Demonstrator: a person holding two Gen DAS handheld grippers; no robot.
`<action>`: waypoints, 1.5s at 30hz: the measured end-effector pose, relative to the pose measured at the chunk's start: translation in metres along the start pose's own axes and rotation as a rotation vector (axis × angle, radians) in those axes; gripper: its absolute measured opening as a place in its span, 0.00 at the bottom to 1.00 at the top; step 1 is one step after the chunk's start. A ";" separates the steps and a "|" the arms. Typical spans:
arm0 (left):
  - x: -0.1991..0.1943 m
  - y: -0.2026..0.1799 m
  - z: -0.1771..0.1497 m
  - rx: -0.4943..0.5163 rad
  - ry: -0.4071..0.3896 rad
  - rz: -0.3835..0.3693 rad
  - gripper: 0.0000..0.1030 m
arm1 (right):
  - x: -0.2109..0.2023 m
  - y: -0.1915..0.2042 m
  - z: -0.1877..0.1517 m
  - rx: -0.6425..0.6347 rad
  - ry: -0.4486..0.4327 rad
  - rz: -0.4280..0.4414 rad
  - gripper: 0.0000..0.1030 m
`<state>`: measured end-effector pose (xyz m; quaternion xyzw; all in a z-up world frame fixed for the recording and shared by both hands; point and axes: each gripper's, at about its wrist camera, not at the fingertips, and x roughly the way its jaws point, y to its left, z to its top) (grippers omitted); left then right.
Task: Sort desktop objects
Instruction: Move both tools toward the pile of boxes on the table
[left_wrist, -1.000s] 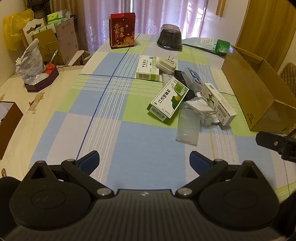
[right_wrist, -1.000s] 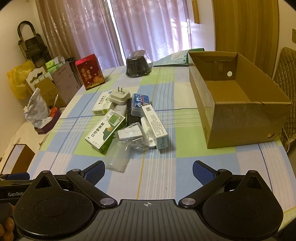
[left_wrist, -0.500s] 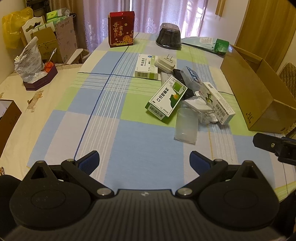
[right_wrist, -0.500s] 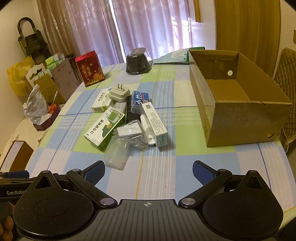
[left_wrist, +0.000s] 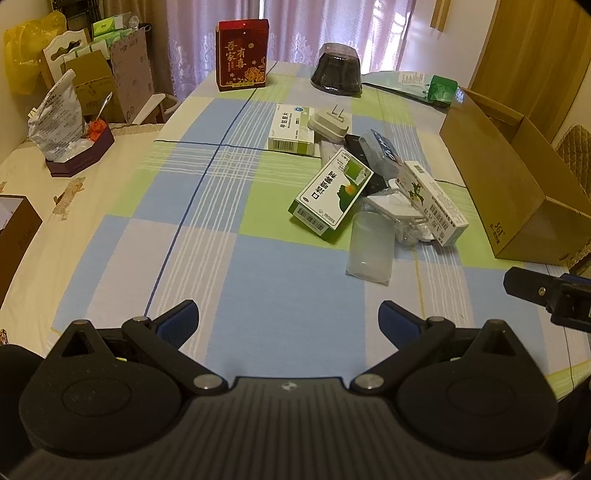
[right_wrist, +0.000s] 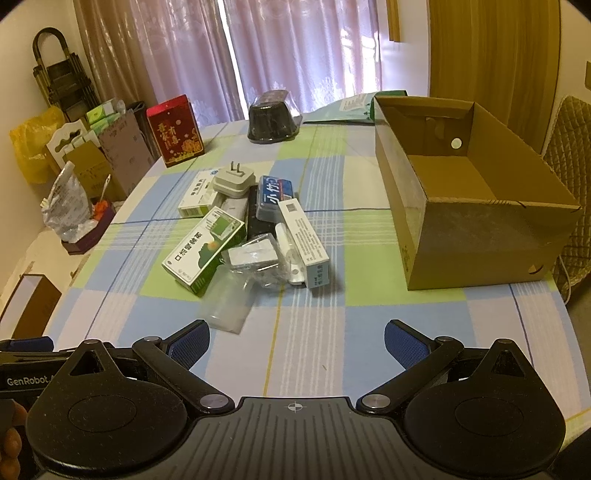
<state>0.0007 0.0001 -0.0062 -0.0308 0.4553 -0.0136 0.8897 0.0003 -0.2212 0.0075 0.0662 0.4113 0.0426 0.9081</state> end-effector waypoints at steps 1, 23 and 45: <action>0.000 0.000 0.000 -0.001 0.001 0.000 0.99 | 0.000 0.000 0.000 0.000 0.002 -0.001 1.00; 0.002 -0.002 0.000 0.018 -0.003 0.000 0.99 | 0.008 -0.003 -0.003 -0.010 0.039 -0.028 1.00; 0.032 0.003 0.007 0.042 0.030 -0.042 0.99 | 0.040 -0.010 -0.009 -0.010 0.108 -0.006 1.00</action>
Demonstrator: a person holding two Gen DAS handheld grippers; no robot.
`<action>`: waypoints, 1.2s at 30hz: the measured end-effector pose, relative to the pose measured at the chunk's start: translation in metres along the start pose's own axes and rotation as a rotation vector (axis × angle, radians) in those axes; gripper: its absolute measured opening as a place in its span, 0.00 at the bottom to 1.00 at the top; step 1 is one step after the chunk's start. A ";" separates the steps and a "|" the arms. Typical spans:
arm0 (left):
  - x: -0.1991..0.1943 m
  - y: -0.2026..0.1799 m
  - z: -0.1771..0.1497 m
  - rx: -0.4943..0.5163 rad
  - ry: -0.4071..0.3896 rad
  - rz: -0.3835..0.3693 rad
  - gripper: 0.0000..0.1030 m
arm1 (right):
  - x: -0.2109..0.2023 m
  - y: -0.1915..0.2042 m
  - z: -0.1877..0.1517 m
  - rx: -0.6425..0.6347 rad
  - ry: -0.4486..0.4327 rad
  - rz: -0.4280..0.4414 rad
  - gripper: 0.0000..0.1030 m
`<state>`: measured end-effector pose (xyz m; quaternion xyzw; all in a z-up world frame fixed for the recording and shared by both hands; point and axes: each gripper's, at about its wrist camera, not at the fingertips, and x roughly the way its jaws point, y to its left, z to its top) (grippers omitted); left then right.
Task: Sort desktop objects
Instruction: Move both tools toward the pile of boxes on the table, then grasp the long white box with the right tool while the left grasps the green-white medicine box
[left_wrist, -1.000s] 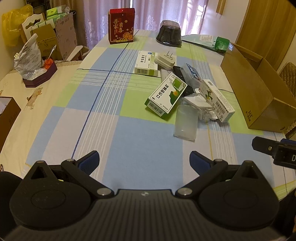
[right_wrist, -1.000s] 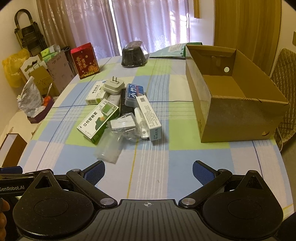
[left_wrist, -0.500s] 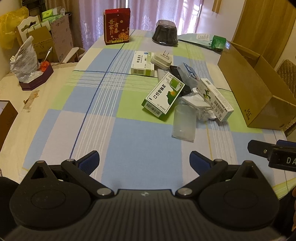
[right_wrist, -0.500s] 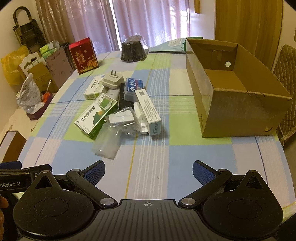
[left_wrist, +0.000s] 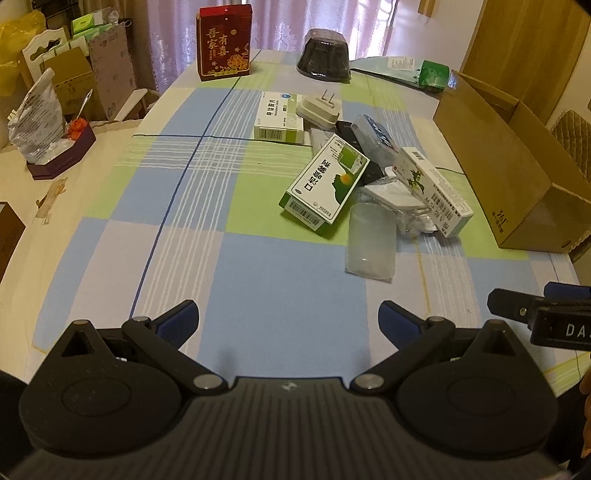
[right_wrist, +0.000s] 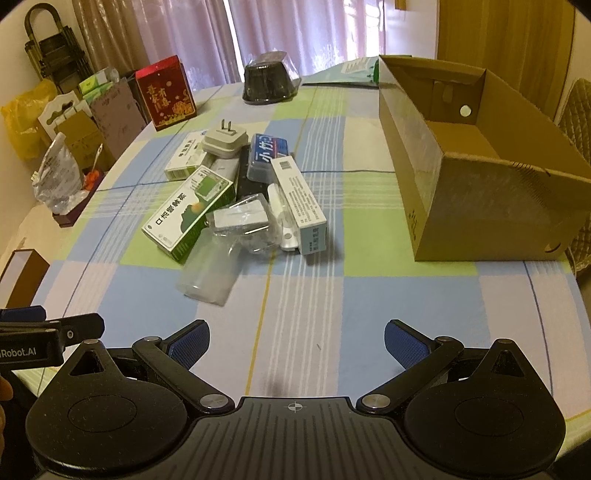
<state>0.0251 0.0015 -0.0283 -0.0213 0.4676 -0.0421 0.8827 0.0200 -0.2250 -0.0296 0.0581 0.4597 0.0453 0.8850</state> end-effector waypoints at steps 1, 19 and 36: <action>0.002 0.000 0.001 0.002 0.001 0.000 0.99 | 0.001 0.000 0.000 0.000 0.003 0.000 1.00; 0.038 -0.001 0.031 0.139 -0.042 -0.045 0.99 | 0.032 -0.004 0.025 -0.145 -0.087 0.064 1.00; 0.083 -0.014 0.084 0.339 -0.148 -0.078 0.94 | 0.098 -0.016 0.084 -0.272 -0.141 0.065 0.74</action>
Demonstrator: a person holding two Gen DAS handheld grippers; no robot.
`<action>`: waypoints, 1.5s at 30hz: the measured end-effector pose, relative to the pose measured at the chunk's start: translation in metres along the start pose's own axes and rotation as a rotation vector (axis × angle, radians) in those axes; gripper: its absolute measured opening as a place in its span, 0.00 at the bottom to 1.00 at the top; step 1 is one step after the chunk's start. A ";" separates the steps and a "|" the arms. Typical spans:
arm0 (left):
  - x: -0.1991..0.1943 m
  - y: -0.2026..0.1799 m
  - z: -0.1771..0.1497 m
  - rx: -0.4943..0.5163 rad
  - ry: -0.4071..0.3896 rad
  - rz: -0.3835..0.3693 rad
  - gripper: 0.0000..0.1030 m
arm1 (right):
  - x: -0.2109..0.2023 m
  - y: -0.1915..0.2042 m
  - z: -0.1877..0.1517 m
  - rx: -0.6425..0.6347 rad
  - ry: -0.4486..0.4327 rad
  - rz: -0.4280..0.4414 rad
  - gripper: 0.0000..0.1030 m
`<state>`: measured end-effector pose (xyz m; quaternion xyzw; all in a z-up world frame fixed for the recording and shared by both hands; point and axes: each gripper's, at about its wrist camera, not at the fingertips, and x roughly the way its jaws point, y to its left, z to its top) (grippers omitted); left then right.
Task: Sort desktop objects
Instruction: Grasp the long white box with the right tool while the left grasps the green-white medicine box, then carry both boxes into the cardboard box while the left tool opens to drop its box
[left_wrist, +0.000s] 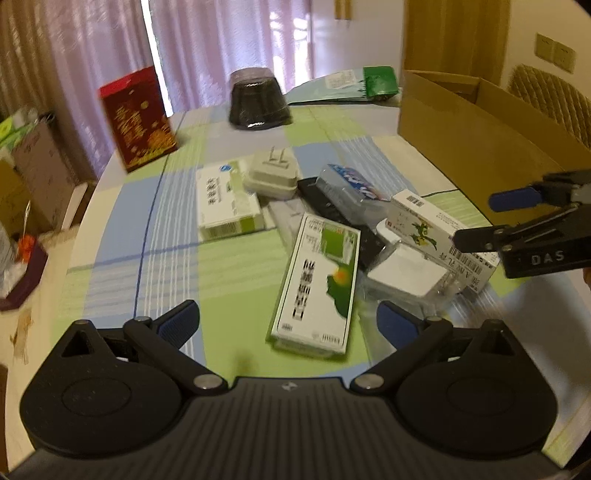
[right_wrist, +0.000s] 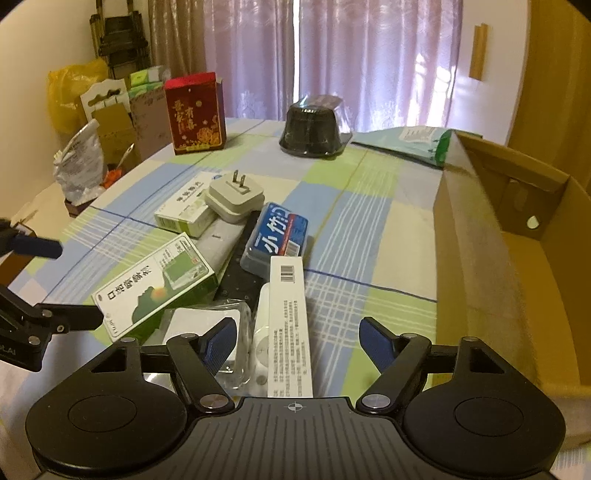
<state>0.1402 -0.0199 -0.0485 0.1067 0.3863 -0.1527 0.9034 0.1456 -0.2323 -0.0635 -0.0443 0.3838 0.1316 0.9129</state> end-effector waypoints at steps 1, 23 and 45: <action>0.002 -0.001 0.002 0.011 -0.002 -0.004 0.93 | 0.004 0.000 0.001 -0.006 0.008 0.004 0.70; 0.065 -0.028 -0.001 0.285 0.089 -0.013 0.50 | 0.033 -0.004 -0.004 -0.026 0.088 0.004 0.25; -0.016 -0.030 0.023 0.211 0.000 -0.027 0.49 | -0.061 -0.009 0.012 0.039 -0.079 -0.034 0.24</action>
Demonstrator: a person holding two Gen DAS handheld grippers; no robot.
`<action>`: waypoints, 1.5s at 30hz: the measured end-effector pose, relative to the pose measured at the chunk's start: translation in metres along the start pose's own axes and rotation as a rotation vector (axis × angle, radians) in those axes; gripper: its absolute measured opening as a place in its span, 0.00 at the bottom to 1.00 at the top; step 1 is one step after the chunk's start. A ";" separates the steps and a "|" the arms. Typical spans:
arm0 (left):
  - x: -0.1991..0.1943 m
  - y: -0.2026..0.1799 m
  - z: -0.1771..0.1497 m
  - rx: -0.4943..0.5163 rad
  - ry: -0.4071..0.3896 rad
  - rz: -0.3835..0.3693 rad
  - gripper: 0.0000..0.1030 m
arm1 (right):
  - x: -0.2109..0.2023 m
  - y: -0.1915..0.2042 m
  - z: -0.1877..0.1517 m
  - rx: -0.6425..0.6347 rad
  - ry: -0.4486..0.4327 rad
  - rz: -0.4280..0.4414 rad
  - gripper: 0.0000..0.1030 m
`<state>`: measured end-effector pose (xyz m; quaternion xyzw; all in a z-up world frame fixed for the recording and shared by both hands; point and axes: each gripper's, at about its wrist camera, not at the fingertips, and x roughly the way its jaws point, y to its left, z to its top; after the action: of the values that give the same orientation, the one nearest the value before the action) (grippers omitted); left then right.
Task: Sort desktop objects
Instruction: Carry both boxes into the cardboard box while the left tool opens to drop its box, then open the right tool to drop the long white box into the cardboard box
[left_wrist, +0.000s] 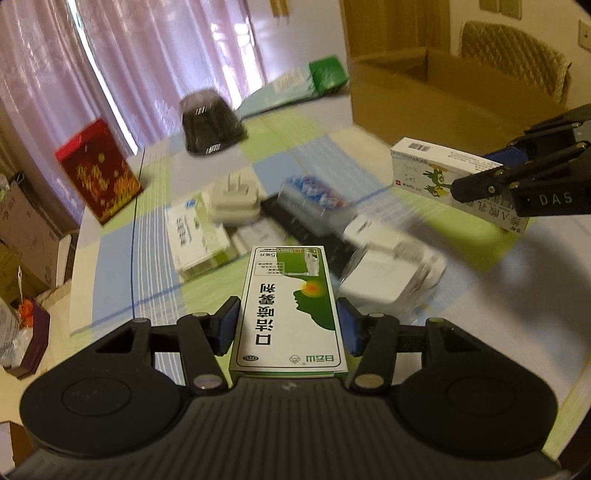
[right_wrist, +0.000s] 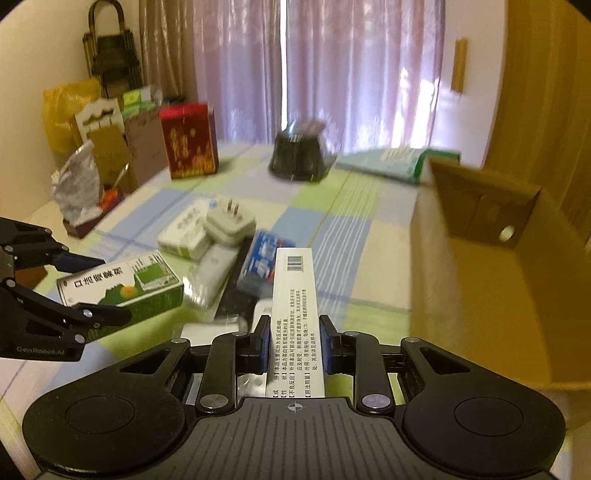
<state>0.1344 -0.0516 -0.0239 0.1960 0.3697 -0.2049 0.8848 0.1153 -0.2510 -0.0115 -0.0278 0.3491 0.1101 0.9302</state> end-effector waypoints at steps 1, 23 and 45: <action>-0.005 -0.003 0.005 0.003 -0.013 -0.003 0.49 | -0.008 -0.003 0.003 0.003 -0.015 -0.004 0.24; 0.012 -0.163 0.189 0.135 -0.221 -0.269 0.49 | -0.076 -0.184 0.020 0.192 -0.096 -0.258 0.24; 0.055 -0.163 0.188 0.180 -0.247 -0.178 0.67 | -0.019 -0.207 0.008 0.212 -0.005 -0.218 0.24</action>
<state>0.1950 -0.2937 0.0260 0.2142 0.2542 -0.3372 0.8808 0.1529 -0.4552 0.0021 0.0332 0.3515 -0.0288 0.9352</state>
